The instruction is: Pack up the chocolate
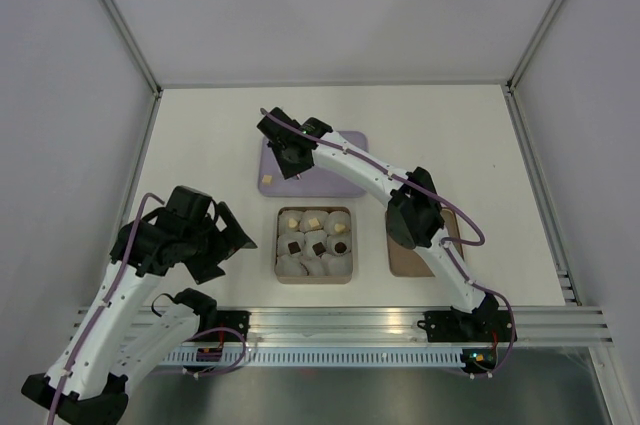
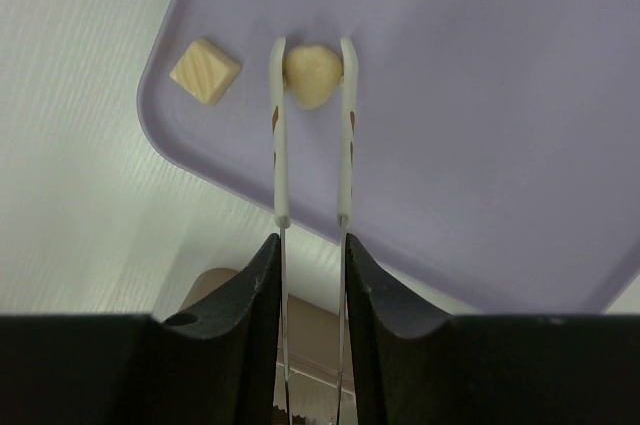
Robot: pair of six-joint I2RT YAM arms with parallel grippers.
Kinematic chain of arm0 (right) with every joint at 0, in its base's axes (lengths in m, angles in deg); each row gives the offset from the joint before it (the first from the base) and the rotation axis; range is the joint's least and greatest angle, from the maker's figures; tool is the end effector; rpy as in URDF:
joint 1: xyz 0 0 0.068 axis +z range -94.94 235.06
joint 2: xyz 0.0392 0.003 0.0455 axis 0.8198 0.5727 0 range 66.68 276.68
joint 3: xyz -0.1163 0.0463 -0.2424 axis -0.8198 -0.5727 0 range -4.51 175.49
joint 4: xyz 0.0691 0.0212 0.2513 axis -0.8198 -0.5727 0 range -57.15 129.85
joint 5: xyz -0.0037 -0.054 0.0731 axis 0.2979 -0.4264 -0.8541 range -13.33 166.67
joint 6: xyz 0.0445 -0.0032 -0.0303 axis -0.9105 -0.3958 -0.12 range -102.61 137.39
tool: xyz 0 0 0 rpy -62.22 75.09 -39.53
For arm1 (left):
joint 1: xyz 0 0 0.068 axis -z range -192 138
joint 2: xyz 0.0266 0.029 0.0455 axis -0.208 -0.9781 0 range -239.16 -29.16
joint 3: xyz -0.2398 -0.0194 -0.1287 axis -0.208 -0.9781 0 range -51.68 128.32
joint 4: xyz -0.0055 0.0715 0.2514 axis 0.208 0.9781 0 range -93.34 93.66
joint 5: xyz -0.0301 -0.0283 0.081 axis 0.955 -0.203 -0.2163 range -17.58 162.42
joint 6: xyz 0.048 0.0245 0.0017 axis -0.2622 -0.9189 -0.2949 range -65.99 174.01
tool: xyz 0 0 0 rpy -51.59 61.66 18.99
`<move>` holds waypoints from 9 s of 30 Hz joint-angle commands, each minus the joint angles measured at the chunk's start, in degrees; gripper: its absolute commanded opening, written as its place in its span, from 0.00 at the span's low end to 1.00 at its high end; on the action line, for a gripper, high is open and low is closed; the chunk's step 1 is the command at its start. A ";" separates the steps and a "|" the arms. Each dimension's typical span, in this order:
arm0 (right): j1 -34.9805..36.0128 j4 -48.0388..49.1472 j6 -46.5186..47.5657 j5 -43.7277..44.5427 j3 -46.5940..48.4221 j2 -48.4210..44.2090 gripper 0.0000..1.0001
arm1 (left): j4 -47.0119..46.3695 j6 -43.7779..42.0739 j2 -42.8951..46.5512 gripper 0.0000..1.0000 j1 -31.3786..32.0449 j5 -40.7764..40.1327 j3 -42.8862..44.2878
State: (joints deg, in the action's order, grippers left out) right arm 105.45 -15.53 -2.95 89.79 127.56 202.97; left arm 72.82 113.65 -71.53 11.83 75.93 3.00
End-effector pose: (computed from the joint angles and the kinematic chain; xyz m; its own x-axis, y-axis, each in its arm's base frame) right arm 0.3345 0.3912 0.2440 -0.7510 -0.3763 -0.5425 -0.4435 0.8962 -0.0077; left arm 0.0903 -0.0424 0.3039 -0.7843 -0.5950 -0.1755 -0.4921 0.7690 -0.4080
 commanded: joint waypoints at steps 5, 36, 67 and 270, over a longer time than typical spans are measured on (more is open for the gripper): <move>-0.12 2.03 -0.84 2.87 1.17 -5.59 0.21 | -0.31 1.89 -0.70 1.00 -0.19 1.15 1.13; 19.83 -11.07 -16.40 -0.21 -47.17 -50.69 0.18 | -4.88 0.56 -3.42 1.00 -0.19 3.44 1.31; 19.83 -9.13 -16.93 -1.88 -52.27 -45.41 0.27 | -4.44 1.09 -3.25 1.00 -0.19 3.26 1.92; 14.04 -2.63 -4.46 -2.14 -14.32 -27.96 0.37 | -0.05 2.50 -1.22 1.00 -0.11 0.01 5.53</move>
State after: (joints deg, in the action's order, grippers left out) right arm 121.43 -20.27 -11.89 85.86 106.47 166.90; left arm 71.60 114.69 -73.35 11.83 75.45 7.00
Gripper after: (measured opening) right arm 0.377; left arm 0.993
